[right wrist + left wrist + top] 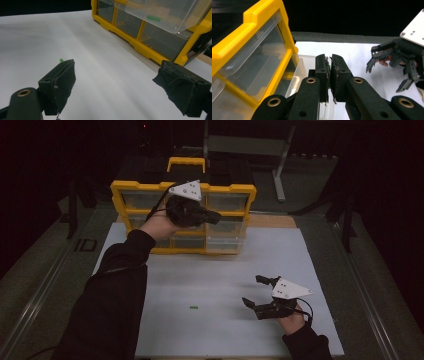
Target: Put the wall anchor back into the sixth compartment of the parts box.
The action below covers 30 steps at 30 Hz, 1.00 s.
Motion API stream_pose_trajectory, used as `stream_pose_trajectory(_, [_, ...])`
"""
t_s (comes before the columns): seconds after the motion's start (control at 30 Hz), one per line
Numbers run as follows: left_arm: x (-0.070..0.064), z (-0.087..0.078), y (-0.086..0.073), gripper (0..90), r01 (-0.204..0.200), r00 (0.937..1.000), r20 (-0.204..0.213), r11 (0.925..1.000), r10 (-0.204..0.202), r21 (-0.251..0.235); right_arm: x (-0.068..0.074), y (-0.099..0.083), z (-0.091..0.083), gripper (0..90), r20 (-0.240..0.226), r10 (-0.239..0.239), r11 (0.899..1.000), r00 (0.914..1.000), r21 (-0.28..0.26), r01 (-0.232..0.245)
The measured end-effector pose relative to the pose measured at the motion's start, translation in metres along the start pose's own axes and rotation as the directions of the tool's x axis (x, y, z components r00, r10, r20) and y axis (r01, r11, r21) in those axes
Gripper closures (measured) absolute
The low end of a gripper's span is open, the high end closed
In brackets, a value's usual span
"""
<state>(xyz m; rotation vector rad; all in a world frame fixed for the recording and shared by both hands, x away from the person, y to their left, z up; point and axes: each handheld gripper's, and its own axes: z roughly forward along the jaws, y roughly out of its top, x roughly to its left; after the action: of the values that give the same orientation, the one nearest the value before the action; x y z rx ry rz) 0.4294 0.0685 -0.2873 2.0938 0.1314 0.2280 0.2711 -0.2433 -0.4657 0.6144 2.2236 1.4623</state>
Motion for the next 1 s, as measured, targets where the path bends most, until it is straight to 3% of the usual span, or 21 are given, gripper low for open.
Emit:
stream_pose_trajectory(0.2, [0.010, 0.016, 0.004, 83.5, 0.031, 0.9995, 0.000, 0.9995, -0.031, 0.005, 0.000, 0.000, -0.001, 14.1, 0.002, 0.000, 1.000, 1.0000, -0.005, 0.000])
stream_pose_trajectory(0.43, [0.014, 0.034, 0.006, 83.4, 0.064, 0.9980, -0.002, 0.9959, -0.063, 0.065, -0.001, 0.000, -0.002, 14.1, 0.001, 0.003, 1.000, 1.0000, -0.008, -0.003])
stream_pose_trajectory(0.57, [0.015, 0.044, 0.007, 83.3, 0.083, 0.9964, -0.024, 0.9894, -0.081, 0.119, -0.001, -0.001, -0.001, 14.1, -0.001, 0.004, 1.000, 1.0000, -0.004, -0.004])
stream_pose_trajectory(0.83, [0.018, 0.058, 0.002, 83.3, 0.115, 0.9931, -0.044, 0.9687, -0.108, 0.220, -0.001, 0.000, -0.002, 14.1, 0.001, 0.003, 1.000, 1.0000, -0.004, -0.003])
stream_pose_trajectory(0.93, [0.017, 0.059, 0.000, 82.5, 0.123, 0.9923, -0.034, 0.9678, -0.119, 0.219, -0.001, -0.001, -0.002, 14.1, 0.000, 0.004, 1.000, 1.0000, -0.002, -0.004])
stream_pose_trajectory(0.97, [0.017, 0.059, 0.000, 75.9, 0.123, 0.9923, -0.034, 0.9678, -0.119, 0.219, -0.001, -0.001, -0.002, 14.1, 0.000, 0.004, 1.000, 1.0000, -0.002, -0.004])
stream_pose_trajectory(1.0, [0.017, 0.058, -0.001, 75.9, 0.136, 0.9907, -0.039, 0.9674, -0.130, 0.214, -0.001, -0.001, -0.002, 14.1, 0.000, 0.004, 1.000, 1.0000, -0.002, -0.004])
